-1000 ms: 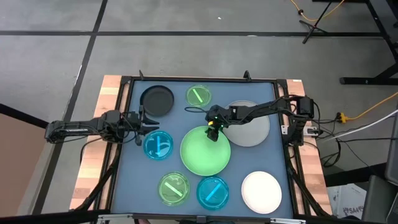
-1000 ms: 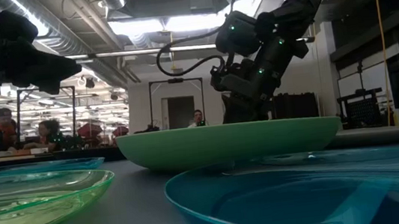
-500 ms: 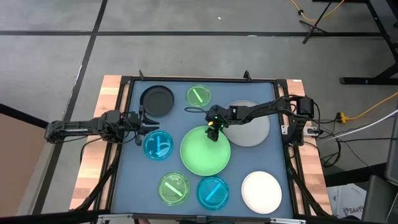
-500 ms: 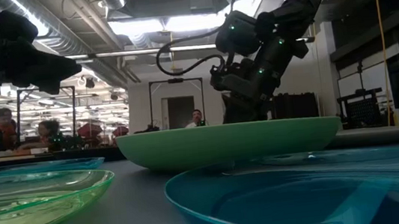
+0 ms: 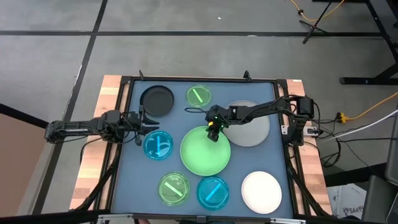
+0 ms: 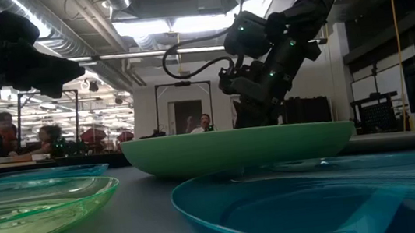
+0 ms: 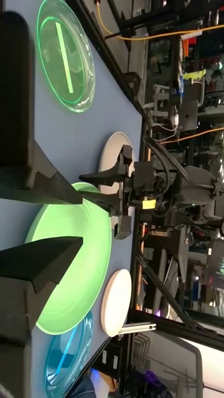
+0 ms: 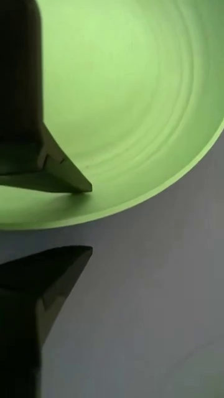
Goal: Stack plastic plates
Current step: Stack the large green plate on the large gray plate
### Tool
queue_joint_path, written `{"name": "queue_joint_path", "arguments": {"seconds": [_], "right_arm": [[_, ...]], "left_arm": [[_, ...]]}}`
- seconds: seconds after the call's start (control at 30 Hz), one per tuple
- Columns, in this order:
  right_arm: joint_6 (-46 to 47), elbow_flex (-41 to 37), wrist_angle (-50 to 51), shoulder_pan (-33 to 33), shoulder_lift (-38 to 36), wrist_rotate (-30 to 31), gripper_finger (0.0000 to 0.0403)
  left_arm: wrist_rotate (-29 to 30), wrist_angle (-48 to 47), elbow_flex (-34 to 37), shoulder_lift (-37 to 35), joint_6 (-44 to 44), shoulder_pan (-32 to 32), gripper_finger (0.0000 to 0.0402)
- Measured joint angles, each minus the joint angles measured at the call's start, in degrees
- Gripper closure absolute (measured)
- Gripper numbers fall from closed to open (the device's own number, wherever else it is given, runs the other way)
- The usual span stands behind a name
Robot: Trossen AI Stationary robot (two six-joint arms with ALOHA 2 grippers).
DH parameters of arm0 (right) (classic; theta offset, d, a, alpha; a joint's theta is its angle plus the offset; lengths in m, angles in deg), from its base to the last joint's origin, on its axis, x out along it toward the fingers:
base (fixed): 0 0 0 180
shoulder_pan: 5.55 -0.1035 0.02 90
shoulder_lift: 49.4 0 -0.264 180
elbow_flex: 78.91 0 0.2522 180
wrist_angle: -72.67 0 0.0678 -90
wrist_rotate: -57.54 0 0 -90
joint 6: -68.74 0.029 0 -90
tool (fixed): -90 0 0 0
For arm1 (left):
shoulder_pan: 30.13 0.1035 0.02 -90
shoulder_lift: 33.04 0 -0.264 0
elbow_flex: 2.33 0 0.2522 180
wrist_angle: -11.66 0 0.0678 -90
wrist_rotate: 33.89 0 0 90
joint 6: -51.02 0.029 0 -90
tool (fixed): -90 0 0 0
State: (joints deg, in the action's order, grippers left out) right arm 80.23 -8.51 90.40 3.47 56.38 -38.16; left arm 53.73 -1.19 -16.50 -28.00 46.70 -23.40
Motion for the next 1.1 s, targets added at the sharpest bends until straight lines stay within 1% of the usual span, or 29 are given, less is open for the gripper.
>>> {"name": "queue_joint_path", "arguments": {"seconds": [0.2,0.5,0.57,0.7,0.87,1.1], "right_arm": [[0.0,0.0,0.0,0.0,0.0,0.0,0.0312],[0.1,0.1,-0.3,0.0,-0.1,-0.4,0.0392],[0.2,0.1,-0.3,0.0,-0.1,-0.7,0.0397],[0.1,0.1,-0.3,0.0,-0.1,-2.7,0.0394],[0.1,0.1,-0.2,0.0,-0.1,-3.5,0.0400],[0.0,0.1,0.2,0.0,-1.0,-8.5,0.0401]], "left_arm": [[0.0,0.0,0.0,0.0,0.0,0.0,0.0314],[0.0,0.0,0.0,0.0,0.0,0.0,0.0314],[0.0,0.0,0.0,0.0,0.0,0.0,0.0314],[0.0,0.0,0.0,0.0,0.0,0.0,0.0314],[0.0,0.0,0.0,0.0,0.0,0.0,0.0314],[0.0,0.0,0.0,0.0,0.0,0.0,0.0314]]}}
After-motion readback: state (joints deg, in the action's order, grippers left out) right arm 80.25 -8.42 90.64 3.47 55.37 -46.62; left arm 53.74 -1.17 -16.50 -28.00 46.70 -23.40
